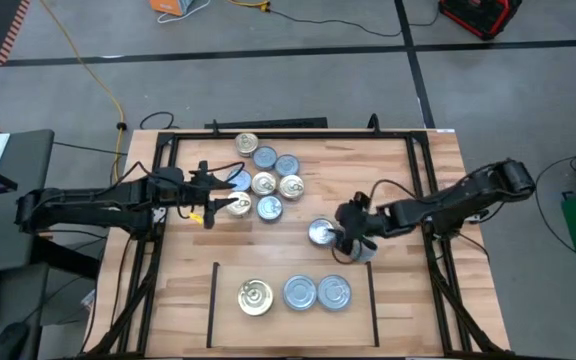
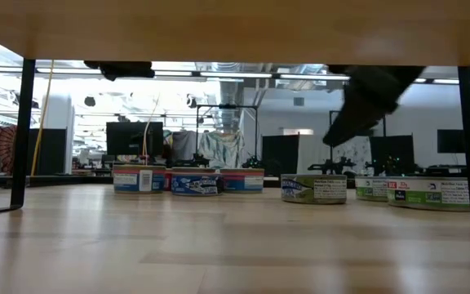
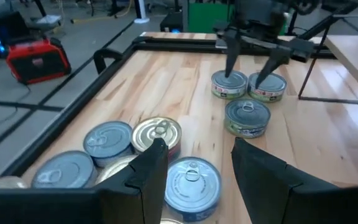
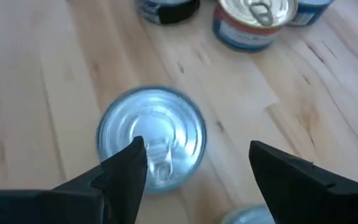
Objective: Stack canned seafood by type on shelf
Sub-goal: Put the top green and white tuna can on the top of the green and white tuna can on the shelf
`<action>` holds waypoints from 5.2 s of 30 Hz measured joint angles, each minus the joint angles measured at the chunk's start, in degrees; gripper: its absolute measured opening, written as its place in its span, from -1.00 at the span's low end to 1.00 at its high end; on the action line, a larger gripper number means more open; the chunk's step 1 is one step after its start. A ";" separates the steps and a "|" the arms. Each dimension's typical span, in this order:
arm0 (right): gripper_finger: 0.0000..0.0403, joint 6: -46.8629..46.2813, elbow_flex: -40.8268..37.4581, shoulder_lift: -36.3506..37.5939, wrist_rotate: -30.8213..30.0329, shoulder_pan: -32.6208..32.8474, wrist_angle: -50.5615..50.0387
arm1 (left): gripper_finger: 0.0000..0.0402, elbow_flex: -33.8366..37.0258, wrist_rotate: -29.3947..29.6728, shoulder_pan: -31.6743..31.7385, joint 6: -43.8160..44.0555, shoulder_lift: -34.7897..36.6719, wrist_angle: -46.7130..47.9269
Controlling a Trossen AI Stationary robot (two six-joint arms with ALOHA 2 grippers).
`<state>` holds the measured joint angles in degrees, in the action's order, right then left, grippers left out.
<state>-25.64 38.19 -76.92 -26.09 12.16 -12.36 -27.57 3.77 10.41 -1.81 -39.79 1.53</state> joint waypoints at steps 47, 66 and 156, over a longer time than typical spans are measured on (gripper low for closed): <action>0.52 -16.37 -25.39 27.15 -14.51 -2.02 -3.87 | -0.16 0.00 5.93 0.00 13.42 -6.45 -9.09; 0.52 -10.85 -24.97 21.49 -10.25 -18.07 -3.27 | -0.16 0.00 6.22 0.00 6.87 -5.53 -10.63; 0.39 -1.28 -5.66 10.07 3.67 -36.83 -24.13 | -0.16 0.02 0.55 0.02 -2.88 -4.39 -12.17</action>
<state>-26.93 32.53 -66.85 -22.42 -24.66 -36.49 -27.55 4.32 10.44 -4.69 -44.18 -10.64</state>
